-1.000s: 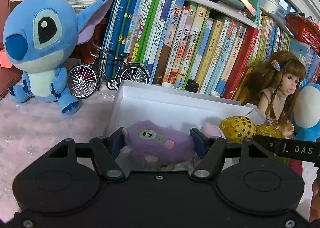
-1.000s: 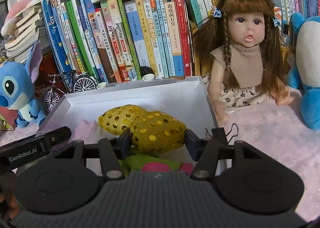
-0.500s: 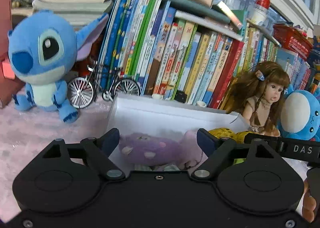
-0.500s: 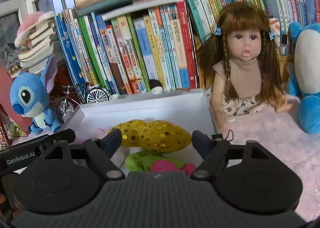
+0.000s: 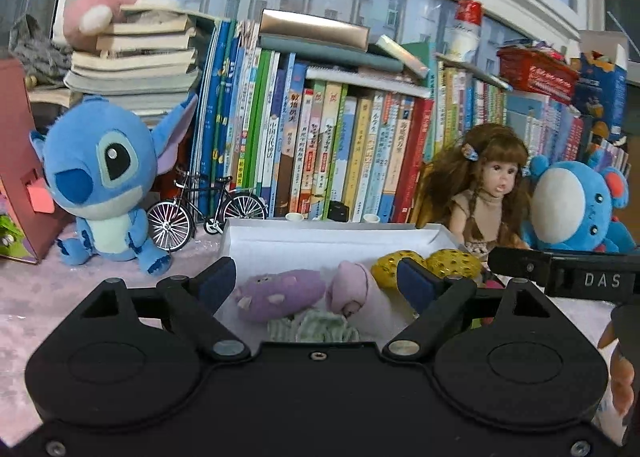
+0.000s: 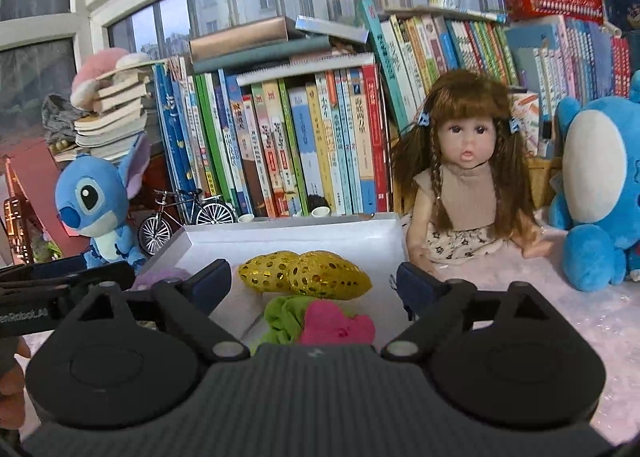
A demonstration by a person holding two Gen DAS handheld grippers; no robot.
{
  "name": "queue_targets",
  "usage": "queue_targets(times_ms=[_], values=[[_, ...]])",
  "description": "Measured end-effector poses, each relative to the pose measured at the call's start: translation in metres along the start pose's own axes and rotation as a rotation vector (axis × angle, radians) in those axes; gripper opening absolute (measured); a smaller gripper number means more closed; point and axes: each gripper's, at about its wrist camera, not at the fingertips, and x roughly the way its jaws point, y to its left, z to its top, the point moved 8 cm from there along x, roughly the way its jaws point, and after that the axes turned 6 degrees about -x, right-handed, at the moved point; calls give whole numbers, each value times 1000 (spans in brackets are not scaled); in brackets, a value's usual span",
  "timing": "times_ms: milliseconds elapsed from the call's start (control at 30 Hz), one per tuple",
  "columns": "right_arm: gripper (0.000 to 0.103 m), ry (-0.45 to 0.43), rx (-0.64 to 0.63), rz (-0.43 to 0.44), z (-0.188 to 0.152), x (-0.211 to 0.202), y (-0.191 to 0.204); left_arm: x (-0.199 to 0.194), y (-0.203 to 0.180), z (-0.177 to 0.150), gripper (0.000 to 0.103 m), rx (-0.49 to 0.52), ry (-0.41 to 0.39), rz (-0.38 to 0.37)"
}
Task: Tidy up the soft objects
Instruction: 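Open the left tool to drop the plush in the box while the right tool releases the sequin balls, then withdraw both tools from the box toward the pink checked pad and white foam block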
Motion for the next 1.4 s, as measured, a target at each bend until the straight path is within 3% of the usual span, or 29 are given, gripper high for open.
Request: queue_targets(times_ms=[300, 667, 1400], values=[[100, -57, -56, -23, -21, -39, 1, -46, 4, -23, 88, 23, -23, -26], [102, -50, -150, -77, -60, -63, 1, -83, 22, -55, 89, 27, -32, -6], [102, 17, -169, -184, -109, -73, -23, -100, 73, -102, 89, -23, 16, 117]])
